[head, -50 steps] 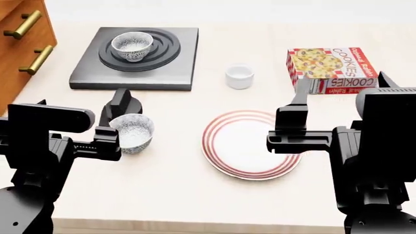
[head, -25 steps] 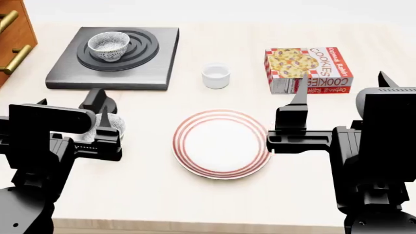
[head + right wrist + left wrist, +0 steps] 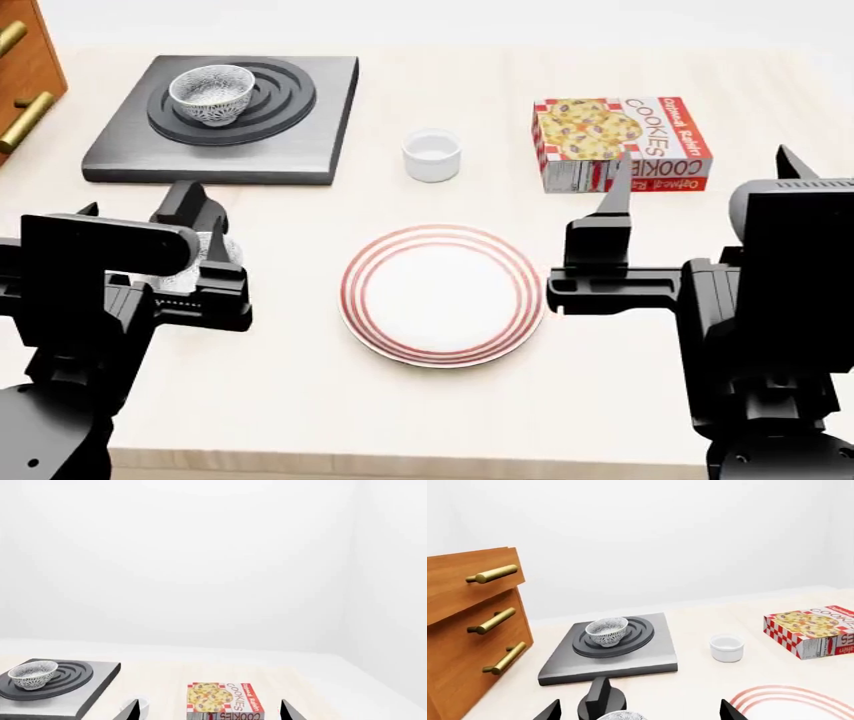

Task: Pick the akita bowl on the stove and place it on the plate.

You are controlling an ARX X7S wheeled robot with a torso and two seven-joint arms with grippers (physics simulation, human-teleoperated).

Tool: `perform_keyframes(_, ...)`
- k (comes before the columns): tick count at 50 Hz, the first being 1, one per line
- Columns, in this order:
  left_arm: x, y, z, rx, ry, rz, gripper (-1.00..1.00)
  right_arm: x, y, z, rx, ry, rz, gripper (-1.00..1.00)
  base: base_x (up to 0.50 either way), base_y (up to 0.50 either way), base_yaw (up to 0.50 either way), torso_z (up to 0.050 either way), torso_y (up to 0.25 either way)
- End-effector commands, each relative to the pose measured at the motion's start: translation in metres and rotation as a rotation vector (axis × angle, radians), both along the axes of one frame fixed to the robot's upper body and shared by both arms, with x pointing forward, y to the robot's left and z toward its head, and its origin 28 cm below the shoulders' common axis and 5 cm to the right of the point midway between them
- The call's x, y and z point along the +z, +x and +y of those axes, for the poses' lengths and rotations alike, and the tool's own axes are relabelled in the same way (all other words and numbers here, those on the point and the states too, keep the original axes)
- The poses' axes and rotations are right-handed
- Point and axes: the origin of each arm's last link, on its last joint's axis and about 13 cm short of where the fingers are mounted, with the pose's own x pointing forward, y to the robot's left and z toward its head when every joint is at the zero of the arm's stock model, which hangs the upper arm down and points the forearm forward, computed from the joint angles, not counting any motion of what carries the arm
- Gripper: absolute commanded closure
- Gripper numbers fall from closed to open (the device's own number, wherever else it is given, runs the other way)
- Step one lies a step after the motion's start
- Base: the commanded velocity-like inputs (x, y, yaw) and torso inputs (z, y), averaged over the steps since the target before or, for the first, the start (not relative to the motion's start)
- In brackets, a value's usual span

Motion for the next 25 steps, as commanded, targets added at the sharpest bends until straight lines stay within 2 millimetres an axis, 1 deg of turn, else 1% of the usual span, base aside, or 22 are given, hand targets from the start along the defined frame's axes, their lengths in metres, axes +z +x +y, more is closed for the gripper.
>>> perform_keyframes(1,-0.0011,-0.0002,-0.0002,-0.001,0.002,0.000,-1.00,0.0015,-0.0013,0.0008,0.005,-0.002,0.002,-1.00,0.08,0.00,0.00,0.000,0.000)
perform_keyframes(8,-0.0006,-0.0008,-0.0004,-0.001,0.001,-0.001,-1.00,0.0000,-0.0003,0.0002,0.009,-0.001,-0.002,-1.00,0.25,-0.01,0.00,0.000,0.000)
perform_keyframes(25,0.0009,-0.0012,-0.0004,-0.003,0.003,-0.002,-1.00,0.0016,-0.0006,0.0010,0.011,0.000,-0.003,-1.00,0.37,-0.03,0.00,0.000,0.000)
